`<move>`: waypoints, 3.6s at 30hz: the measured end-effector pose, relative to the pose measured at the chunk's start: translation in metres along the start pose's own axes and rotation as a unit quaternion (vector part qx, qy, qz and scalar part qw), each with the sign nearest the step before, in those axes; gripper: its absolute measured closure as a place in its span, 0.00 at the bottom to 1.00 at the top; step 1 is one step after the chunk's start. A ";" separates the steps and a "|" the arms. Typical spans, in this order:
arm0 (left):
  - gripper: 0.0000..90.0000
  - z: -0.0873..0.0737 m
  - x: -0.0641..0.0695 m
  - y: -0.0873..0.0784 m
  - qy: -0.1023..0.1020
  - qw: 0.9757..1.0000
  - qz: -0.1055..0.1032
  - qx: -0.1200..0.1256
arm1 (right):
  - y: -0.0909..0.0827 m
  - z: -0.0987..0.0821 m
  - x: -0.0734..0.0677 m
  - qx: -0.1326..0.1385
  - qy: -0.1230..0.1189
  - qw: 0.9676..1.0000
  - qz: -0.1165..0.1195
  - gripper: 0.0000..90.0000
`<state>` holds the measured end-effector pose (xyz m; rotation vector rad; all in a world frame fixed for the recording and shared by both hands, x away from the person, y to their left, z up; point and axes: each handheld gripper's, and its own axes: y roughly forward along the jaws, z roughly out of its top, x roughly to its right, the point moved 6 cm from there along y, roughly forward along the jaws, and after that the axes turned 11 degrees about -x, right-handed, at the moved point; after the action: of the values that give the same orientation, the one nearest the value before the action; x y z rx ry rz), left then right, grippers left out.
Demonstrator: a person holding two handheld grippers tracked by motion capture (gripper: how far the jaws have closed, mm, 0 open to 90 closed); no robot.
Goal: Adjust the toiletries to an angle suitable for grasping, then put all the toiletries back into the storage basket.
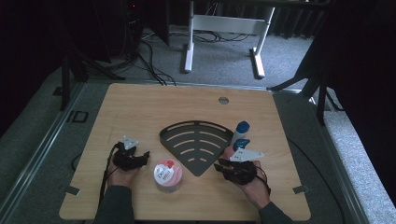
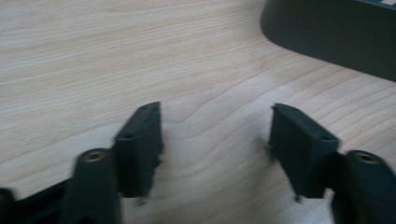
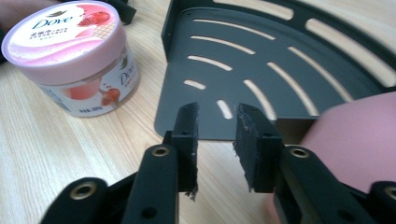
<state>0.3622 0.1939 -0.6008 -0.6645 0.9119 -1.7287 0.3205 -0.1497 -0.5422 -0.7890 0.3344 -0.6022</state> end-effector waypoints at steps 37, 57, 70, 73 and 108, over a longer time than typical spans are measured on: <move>0.76 -0.037 0.043 -0.061 0.144 0.985 -0.093 0.019 | 0.035 0.013 -0.026 -0.020 -0.041 0.999 0.019 0.71; 1.00 -0.035 0.076 -0.056 0.186 0.977 -0.107 -0.001 | 0.044 -0.001 -0.047 -0.057 -0.088 0.994 0.031 0.92; 0.99 -0.022 0.100 -0.048 0.205 0.972 -0.118 0.001 | 0.038 -0.009 -0.065 -0.056 -0.106 0.991 0.054 0.89; 0.99 -0.019 0.106 -0.045 0.212 0.971 -0.114 0.000 | 0.037 -0.010 -0.065 -0.057 -0.107 0.991 0.053 0.89; 0.45 -0.037 0.101 -0.065 0.258 0.948 -0.183 0.016 | 0.032 -0.013 -0.049 -0.049 -0.114 0.990 0.068 0.62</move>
<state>0.2665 0.1203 -0.5668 -0.3730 1.1651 -2.3090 0.2878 -0.1092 -0.5714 -0.9129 0.2066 -0.3643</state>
